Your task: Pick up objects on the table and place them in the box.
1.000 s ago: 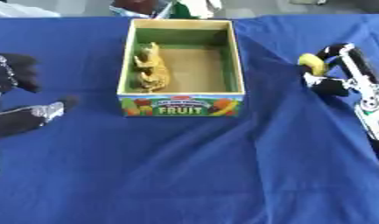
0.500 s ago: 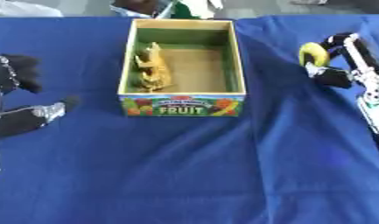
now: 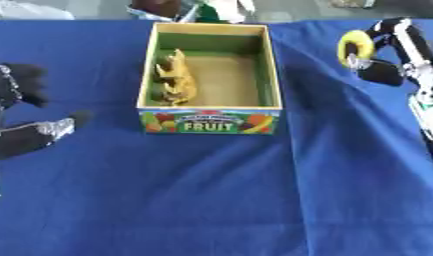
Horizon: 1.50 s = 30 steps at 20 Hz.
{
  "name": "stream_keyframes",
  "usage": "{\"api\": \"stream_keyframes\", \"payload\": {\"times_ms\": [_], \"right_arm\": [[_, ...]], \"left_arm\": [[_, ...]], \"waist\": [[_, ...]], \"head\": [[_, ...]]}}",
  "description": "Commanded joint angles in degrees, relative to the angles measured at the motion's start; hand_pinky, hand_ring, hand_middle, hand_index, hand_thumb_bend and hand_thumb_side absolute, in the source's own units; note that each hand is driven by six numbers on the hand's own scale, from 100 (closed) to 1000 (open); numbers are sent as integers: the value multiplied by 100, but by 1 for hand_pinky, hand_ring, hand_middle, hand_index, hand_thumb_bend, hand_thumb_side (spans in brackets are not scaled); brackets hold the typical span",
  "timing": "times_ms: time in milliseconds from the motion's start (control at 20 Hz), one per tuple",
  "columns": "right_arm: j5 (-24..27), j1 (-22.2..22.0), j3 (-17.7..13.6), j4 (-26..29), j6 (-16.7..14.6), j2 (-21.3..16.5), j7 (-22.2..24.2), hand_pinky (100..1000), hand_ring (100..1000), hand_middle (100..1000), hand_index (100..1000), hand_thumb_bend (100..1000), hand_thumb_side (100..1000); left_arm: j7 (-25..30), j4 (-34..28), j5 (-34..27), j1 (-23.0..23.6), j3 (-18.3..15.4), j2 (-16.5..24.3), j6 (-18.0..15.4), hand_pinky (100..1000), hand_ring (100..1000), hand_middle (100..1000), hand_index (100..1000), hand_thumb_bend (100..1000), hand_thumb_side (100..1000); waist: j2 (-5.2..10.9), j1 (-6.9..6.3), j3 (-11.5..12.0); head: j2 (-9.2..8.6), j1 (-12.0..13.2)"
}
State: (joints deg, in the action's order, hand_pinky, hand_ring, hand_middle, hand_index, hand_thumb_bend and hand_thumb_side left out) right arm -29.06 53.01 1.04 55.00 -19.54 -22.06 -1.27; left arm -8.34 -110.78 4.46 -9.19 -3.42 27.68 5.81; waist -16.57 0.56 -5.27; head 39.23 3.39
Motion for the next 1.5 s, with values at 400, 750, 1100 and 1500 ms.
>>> {"api": "stream_keyframes", "payload": {"times_ms": [400,750,1100,1500], "right_arm": [[33,670,149,164,-165,88,184,534,656,440,391,100,203],[-351,999,215,-161,-330,462,238,535,655,442,392,100,198],[-892,1149,185,-606,-439,876,190,535,656,443,398,100,198],[-1643,1152,117,-1128,-485,1280,20,539,662,451,452,100,194]], "left_arm": [[35,-139,-42,-60,-52,76,-25,507,478,498,654,813,111],[45,-235,-69,-96,-39,71,-37,508,477,497,653,815,107],[53,-277,-110,-143,-26,59,-39,508,476,496,652,818,106],[66,-253,-137,-165,-10,-2,-38,507,475,495,652,818,108]], "waist": [[148,10,102],[164,41,277],[191,55,462],[186,49,545]], "head": [[-18,-96],[-18,-225],[-37,-343],[-51,-403]]}}
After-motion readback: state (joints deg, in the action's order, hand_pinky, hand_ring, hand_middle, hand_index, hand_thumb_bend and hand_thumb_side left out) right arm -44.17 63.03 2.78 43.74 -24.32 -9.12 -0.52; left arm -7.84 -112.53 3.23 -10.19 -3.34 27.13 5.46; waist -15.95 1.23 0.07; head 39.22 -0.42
